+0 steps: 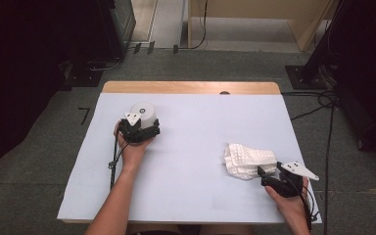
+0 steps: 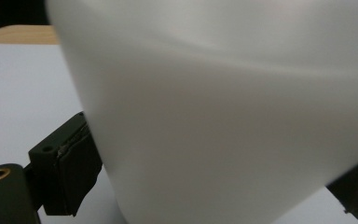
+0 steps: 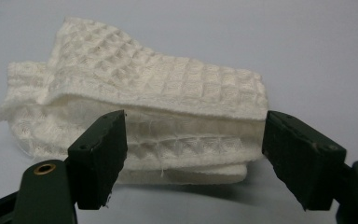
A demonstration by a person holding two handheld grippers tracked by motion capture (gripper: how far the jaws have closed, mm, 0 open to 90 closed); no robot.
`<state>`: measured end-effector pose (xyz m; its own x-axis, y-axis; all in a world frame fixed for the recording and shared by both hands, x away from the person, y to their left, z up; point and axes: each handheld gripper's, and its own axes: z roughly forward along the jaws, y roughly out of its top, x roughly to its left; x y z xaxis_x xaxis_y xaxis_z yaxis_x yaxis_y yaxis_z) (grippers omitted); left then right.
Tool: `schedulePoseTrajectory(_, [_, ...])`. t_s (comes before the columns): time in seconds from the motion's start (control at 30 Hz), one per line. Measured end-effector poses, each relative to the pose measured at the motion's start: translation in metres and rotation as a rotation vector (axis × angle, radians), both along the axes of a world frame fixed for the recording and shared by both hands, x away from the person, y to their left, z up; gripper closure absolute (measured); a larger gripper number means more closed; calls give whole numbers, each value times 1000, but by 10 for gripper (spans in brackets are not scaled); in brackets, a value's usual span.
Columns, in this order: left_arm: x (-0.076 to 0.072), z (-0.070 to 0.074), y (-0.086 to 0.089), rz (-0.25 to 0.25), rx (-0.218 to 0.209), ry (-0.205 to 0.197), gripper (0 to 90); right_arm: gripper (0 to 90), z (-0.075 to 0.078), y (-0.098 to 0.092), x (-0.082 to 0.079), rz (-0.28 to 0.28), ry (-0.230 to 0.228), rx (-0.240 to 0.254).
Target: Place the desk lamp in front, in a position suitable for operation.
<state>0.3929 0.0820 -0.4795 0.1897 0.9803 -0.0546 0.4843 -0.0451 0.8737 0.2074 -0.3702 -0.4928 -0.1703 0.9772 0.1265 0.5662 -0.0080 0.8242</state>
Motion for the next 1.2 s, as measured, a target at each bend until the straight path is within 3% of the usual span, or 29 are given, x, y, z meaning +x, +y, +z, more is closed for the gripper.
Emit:
schedulePoseTrajectory(0.13, [3, -1, 1, 6, -32, 8, 52, 222, 0, 1, 0, -2, 5, -5])
schedulePoseTrajectory(0.4, [4, -4, 2, -12, -14, -24, 66, 223, 0, 2, 0, -5, 10, -9])
schedulePoseTrajectory(0.53, [2, -2, 0, -7, 24, -31, 78, 223, 0, 2, 0, -7, 11, -7])
schedulePoseTrajectory(0.7, [-2, 1, 2, -9, 4, -11, 82, 224, 0, 2, 0, -5, 11, -7])
schedulePoseTrajectory(1.0, [-22, 3, -3, -68, 8, -13, 82, 228, -1, 3, 1, -3, 12, -17])
schedulePoseTrajectory(1.2, [-51, 9, -11, -117, -15, -39, 82, 231, -1, 4, 1, -5, 10, -29])
